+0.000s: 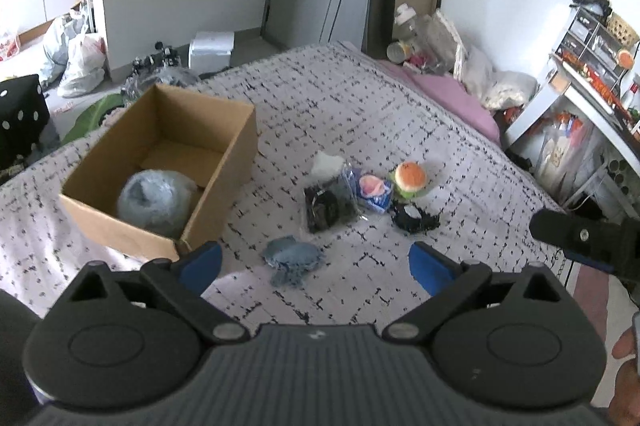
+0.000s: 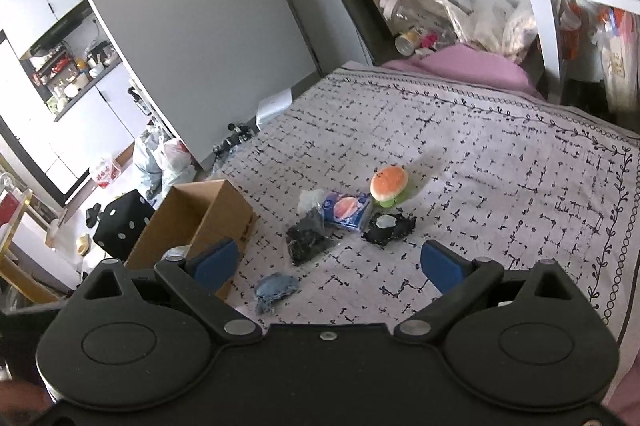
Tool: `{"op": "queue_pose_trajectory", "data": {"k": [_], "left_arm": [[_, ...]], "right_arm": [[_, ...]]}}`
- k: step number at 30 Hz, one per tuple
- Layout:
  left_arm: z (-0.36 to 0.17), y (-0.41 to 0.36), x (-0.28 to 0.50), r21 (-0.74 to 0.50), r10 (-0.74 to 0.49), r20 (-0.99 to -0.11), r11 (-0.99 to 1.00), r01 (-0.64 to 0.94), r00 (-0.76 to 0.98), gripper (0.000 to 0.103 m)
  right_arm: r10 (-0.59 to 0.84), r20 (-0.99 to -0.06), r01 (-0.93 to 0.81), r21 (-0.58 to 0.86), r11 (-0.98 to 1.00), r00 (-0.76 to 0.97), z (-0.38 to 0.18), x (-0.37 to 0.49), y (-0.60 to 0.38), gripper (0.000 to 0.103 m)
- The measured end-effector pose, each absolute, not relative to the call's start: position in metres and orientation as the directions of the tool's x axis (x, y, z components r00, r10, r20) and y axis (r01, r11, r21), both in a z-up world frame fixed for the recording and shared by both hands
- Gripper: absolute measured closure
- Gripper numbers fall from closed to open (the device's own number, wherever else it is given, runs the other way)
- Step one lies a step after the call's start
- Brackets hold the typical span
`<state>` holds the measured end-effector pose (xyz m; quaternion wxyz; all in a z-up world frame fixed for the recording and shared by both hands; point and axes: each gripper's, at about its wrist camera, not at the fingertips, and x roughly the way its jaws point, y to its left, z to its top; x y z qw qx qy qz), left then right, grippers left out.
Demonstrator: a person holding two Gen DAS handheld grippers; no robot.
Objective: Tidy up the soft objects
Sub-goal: 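Move the right tool toward the small blue knitted cloth, then close the right gripper on the blue knitted cloth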
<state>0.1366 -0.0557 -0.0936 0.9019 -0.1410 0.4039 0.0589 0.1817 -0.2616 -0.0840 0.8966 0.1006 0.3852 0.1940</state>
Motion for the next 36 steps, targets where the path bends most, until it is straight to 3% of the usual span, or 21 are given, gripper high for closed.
{"op": "queue_pose_trajectory", "data": {"k": [8, 15, 19, 30, 32, 36], "left_arm": [[-0.121, -0.063, 0.156, -0.18, 0.018, -0.778, 0.951, -0.251, 0.628, 0.004], [-0.144, -0.064, 0.18, -0.174, 0.032, -0.794, 0.945, -0.277, 0.607, 0.01], [-0.165, -0.067, 0.193, -0.165, 0.031, -0.815, 0.945, -0.283, 0.578, 0.019], [-0.21, -0.068, 0.22, -0.125, 0.088, -0.825, 0.935, -0.332, 0.558, 0.022], [-0.214, -0.068, 0.224, -0.119, 0.099, -0.825, 0.932, -0.343, 0.557, 0.023], [-0.224, -0.068, 0.231, -0.139, 0.078, -0.844, 0.924, -0.356, 0.531, 0.03]], "right_arm": [[0.42, -0.684, -0.237, 0.35, 0.906, 0.597, -0.094, 0.215, -0.255, 0.005], [0.406, -0.717, -0.203, 0.356, 0.912, 0.567, -0.112, 0.249, -0.247, 0.005], [0.424, -0.708, -0.194, 0.386, 0.902, 0.565, -0.131, 0.263, -0.249, 0.005], [0.447, -0.733, -0.144, 0.44, 0.886, 0.513, -0.174, 0.293, -0.259, 0.006], [0.441, -0.752, -0.153, 0.424, 0.893, 0.491, -0.184, 0.297, -0.256, 0.011], [0.425, -0.778, -0.174, 0.39, 0.904, 0.462, -0.2, 0.307, -0.251, 0.013]]}}
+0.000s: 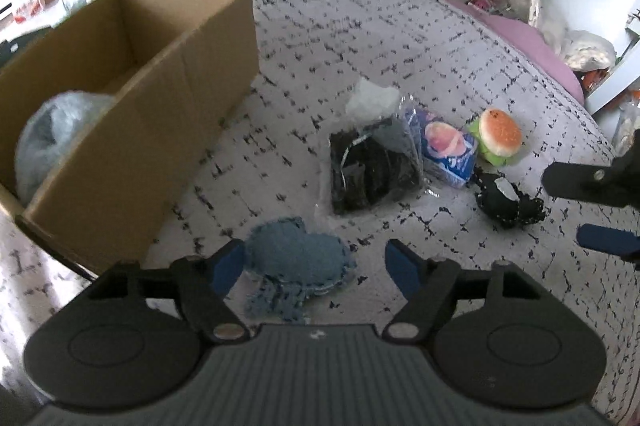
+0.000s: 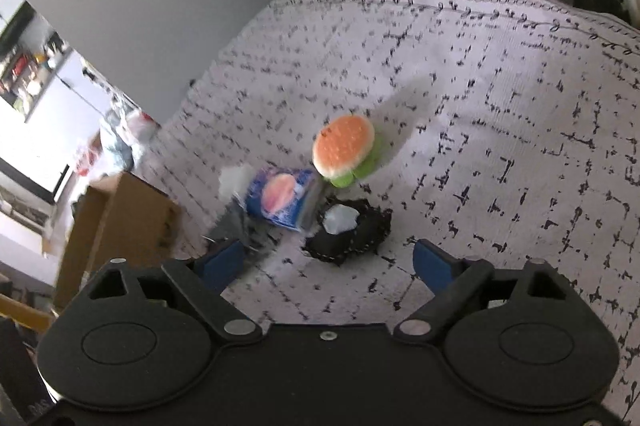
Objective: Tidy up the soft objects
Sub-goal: 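Close the right gripper on the blue knitted cloth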
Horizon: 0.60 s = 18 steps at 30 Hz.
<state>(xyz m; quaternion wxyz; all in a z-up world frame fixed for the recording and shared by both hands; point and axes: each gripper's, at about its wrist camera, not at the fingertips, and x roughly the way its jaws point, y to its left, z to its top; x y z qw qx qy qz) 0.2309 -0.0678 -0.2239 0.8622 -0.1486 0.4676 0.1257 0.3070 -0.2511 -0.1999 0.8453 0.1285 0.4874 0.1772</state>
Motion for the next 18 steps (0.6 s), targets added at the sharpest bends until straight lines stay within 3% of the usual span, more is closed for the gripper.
{"op": "queue_pose_trajectory", "data": {"k": [3, 7, 18], "left_arm": [[-0.229, -0.067, 0.235, -0.156, 0.064, -0.851, 0.917, -0.368, 0.521, 0.048], [-0.233, -0.066, 0.238, -0.165, 0.066, -0.851, 0.907, -0.386, 0.52, 0.055], [-0.232, -0.063, 0.241, -0.199, 0.044, -0.837, 0.904, -0.378, 0.546, 0.061]], "right_arm": [[0.412, -0.78, -0.214, 0.353, 0.911, 0.47, -0.205, 0.311, -0.246, 0.013], [0.396, -0.788, -0.264, 0.303, 0.916, 0.471, -0.209, 0.32, -0.235, 0.017], [0.306, -0.832, -0.309, 0.172, 0.935, 0.463, -0.23, 0.336, -0.213, 0.018]]}}
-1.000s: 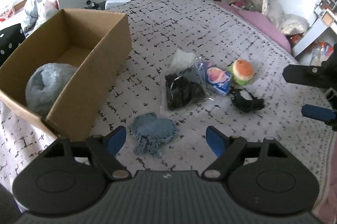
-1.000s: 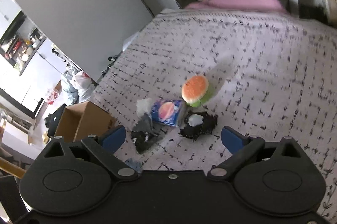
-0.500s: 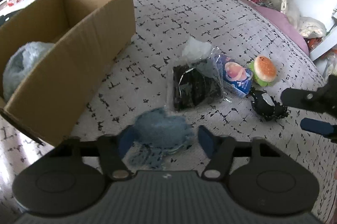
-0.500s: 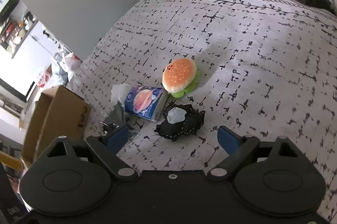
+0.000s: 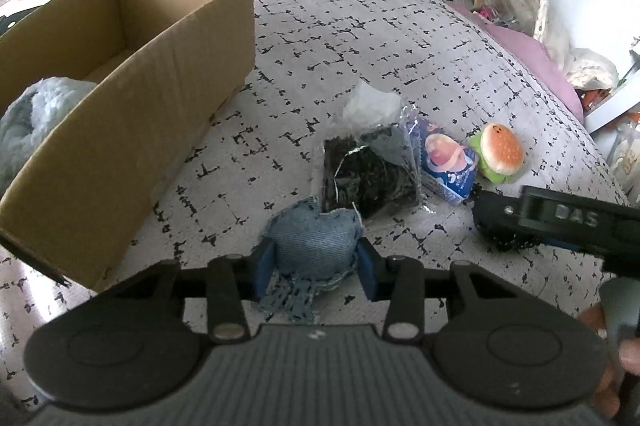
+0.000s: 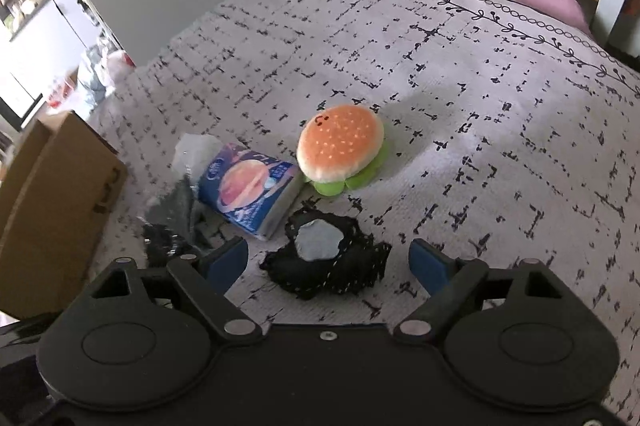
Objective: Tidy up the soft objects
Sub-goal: 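Close the right gripper on the blue knitted cloth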
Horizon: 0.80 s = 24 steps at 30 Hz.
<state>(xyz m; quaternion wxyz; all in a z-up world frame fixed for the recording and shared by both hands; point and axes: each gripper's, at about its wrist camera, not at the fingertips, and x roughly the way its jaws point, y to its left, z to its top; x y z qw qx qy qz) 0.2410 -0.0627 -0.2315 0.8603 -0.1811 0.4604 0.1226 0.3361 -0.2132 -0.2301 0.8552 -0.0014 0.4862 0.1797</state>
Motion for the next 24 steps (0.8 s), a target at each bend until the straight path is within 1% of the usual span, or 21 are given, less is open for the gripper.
{"op": "queue_pose_trajectory", "data": {"k": [3, 5, 7, 8, 9, 10, 11, 12, 15, 17, 18, 24], "left_arm": [[-0.232, -0.06, 0.242, -0.205, 0.039, -0.836, 0.903, -0.378, 0.547, 0.061], [-0.232, -0.059, 0.243, -0.207, 0.037, -0.839, 0.901, -0.381, 0.543, 0.062], [-0.229, -0.059, 0.243, -0.211, 0.032, -0.839, 0.901, -0.378, 0.543, 0.064], [-0.228, -0.059, 0.243, -0.215, 0.027, -0.837, 0.902, -0.374, 0.546, 0.064], [-0.226, -0.059, 0.242, -0.22, 0.022, -0.835, 0.903, -0.37, 0.55, 0.065], [-0.224, -0.058, 0.241, -0.225, 0.017, -0.833, 0.903, -0.367, 0.553, 0.065], [-0.223, -0.058, 0.241, -0.228, 0.014, -0.832, 0.903, -0.365, 0.554, 0.065], [-0.223, -0.057, 0.24, -0.23, 0.012, -0.834, 0.901, -0.367, 0.552, 0.065], [-0.218, -0.054, 0.235, -0.236, 0.005, -0.837, 0.899, -0.369, 0.547, 0.066], [-0.214, -0.054, 0.23, -0.234, 0.002, -0.831, 0.906, -0.353, 0.556, 0.066], [-0.212, -0.054, 0.229, -0.234, 0.002, -0.829, 0.907, -0.35, 0.559, 0.066], [-0.207, -0.05, 0.221, -0.23, 0.006, -0.829, 0.907, -0.352, 0.559, 0.068]], "right_arm": [[0.265, -0.84, -0.34, 0.103, 0.935, 0.473, -0.233, 0.337, -0.204, 0.021], [0.221, -0.848, -0.37, 0.032, 0.928, 0.482, -0.236, 0.336, -0.195, 0.022], [0.203, -0.847, -0.394, -0.008, 0.919, 0.491, -0.237, 0.334, -0.189, 0.032], [0.201, -0.848, -0.397, -0.013, 0.918, 0.491, -0.236, 0.333, -0.189, 0.043], [0.194, -0.849, -0.396, -0.019, 0.918, 0.491, -0.235, 0.332, -0.189, 0.049], [0.195, -0.849, -0.393, -0.016, 0.919, 0.491, -0.232, 0.332, -0.19, 0.051], [0.204, -0.849, -0.386, 0.0, 0.923, 0.487, -0.23, 0.332, -0.192, 0.058], [0.211, -0.85, -0.375, 0.017, 0.927, 0.482, -0.228, 0.331, -0.193, 0.063], [0.205, -0.848, -0.352, 0.023, 0.936, 0.489, -0.222, 0.328, -0.195, 0.068], [0.197, -0.848, -0.351, 0.014, 0.936, 0.491, -0.219, 0.324, -0.194, 0.07], [0.196, -0.848, -0.354, 0.011, 0.935, 0.492, -0.218, 0.322, -0.193, 0.073], [0.202, -0.839, -0.353, 0.013, 0.936, 0.505, -0.207, 0.313, -0.193, 0.078]]}}
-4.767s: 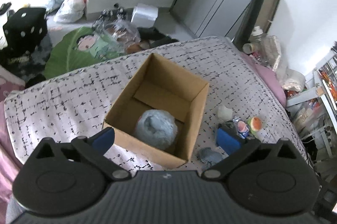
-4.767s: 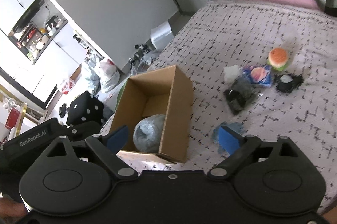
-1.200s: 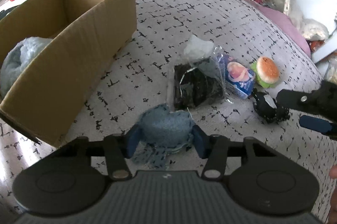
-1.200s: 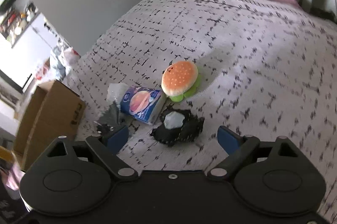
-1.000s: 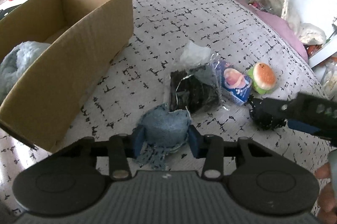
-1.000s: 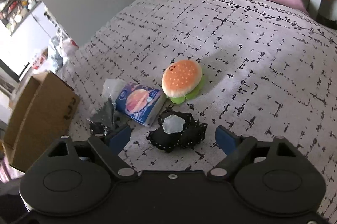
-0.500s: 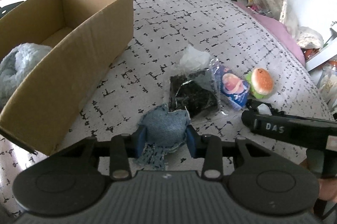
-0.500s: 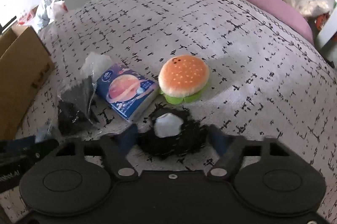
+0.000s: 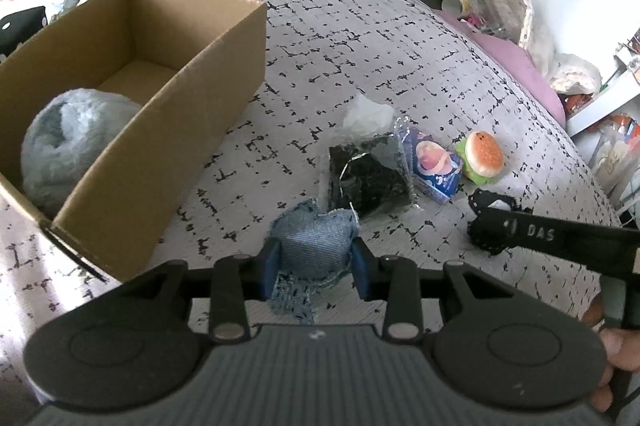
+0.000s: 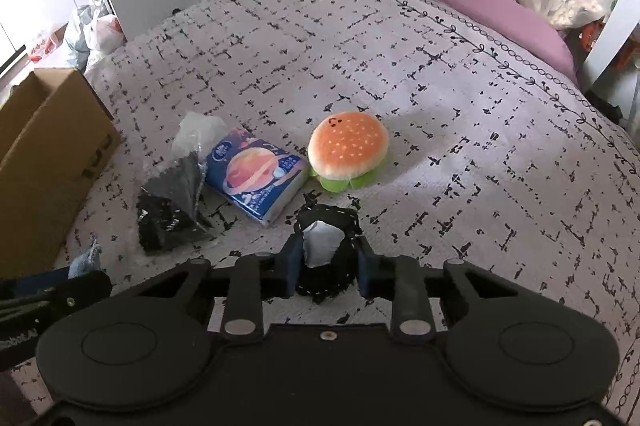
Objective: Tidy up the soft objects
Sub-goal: 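Close the right gripper on the blue knitted cloth, then carry the blue cloth in the left tool while the right tool carries the black item, both toward the box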
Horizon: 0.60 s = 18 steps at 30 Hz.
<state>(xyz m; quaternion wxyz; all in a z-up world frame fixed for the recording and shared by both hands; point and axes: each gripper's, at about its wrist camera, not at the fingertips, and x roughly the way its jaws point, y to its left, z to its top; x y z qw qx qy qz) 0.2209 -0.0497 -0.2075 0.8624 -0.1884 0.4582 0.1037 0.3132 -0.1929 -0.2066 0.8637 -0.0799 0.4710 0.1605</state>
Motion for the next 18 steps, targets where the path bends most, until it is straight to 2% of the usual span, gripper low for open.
{"op": "queue_pose_trajectory", "data": {"k": [2, 3, 7, 18], "left_arm": [[-0.206, -0.047, 0.219, -0.238, -0.001, -0.833, 0.903, -0.357, 0.553, 0.072], [-0.204, -0.046, 0.218, -0.242, -0.003, -0.834, 0.901, -0.361, 0.552, 0.079], [-0.192, -0.046, 0.212, -0.246, -0.005, -0.822, 0.905, -0.348, 0.569, 0.085], [-0.148, -0.054, 0.196, -0.268, -0.03, -0.772, 0.921, -0.283, 0.635, 0.088]], "right_arm": [[0.211, -0.836, -0.349, 0.025, 0.937, 0.506, -0.203, 0.31, -0.195, 0.079], [0.215, -0.833, -0.344, 0.032, 0.939, 0.51, -0.2, 0.308, -0.196, 0.079], [0.237, -0.817, -0.329, 0.061, 0.942, 0.526, -0.19, 0.3, -0.201, 0.079], [0.343, -0.738, -0.286, 0.209, 0.935, 0.581, -0.153, 0.279, -0.23, 0.079]]}}
